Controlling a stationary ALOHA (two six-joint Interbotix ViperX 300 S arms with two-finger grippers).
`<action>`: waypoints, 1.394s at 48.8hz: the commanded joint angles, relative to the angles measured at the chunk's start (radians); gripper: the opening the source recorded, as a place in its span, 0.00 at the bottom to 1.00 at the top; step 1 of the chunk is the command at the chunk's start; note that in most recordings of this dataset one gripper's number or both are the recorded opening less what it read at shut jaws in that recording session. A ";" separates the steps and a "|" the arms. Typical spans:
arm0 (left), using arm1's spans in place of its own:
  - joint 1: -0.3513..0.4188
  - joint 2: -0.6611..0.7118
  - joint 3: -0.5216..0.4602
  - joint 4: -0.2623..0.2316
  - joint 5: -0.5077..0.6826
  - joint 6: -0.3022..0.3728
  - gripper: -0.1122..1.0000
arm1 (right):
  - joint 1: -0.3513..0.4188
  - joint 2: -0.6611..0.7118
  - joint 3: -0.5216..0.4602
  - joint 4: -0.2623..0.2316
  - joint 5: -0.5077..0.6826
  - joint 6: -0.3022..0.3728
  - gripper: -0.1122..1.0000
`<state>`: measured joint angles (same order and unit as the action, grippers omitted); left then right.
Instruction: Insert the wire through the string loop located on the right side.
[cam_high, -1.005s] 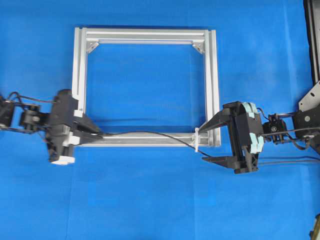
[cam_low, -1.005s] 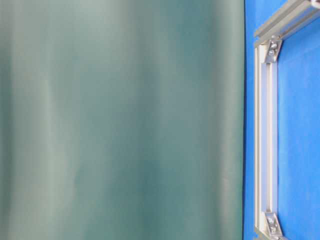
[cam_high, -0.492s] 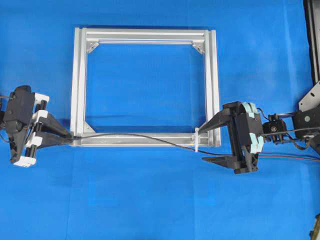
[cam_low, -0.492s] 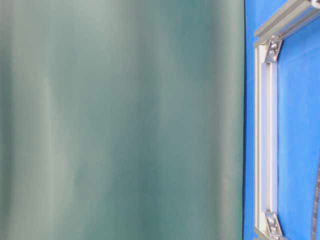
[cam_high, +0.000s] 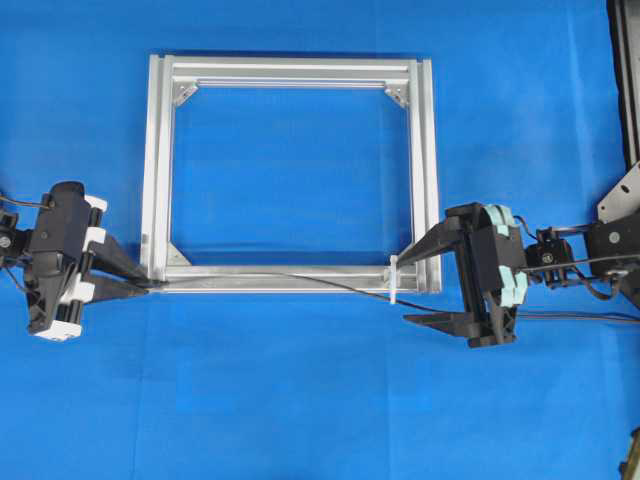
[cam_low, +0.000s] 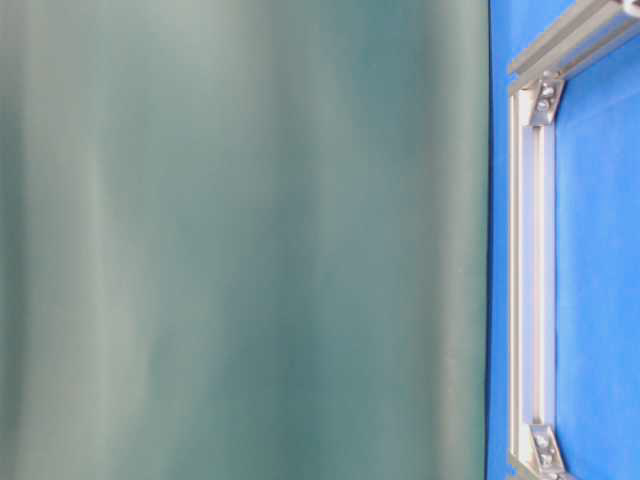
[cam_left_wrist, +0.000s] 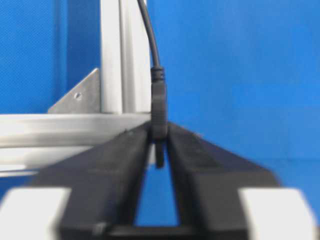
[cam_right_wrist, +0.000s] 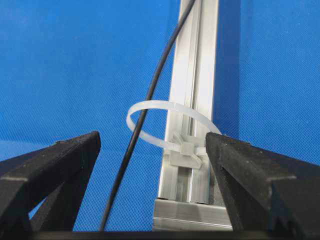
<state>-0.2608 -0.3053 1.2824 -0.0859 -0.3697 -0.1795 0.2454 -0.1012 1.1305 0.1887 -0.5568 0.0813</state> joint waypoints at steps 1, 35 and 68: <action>-0.002 -0.018 -0.005 0.002 -0.002 -0.005 0.35 | 0.000 -0.009 -0.017 0.002 -0.005 0.000 0.94; 0.028 -0.124 -0.057 0.002 0.146 0.003 0.88 | -0.002 -0.160 -0.058 0.002 0.187 -0.006 0.94; 0.032 -0.245 -0.075 0.003 0.241 0.003 0.88 | -0.011 -0.304 -0.071 -0.005 0.295 -0.014 0.94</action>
<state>-0.2301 -0.5461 1.2226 -0.0859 -0.1243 -0.1779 0.2378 -0.3942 1.0784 0.1871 -0.2592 0.0690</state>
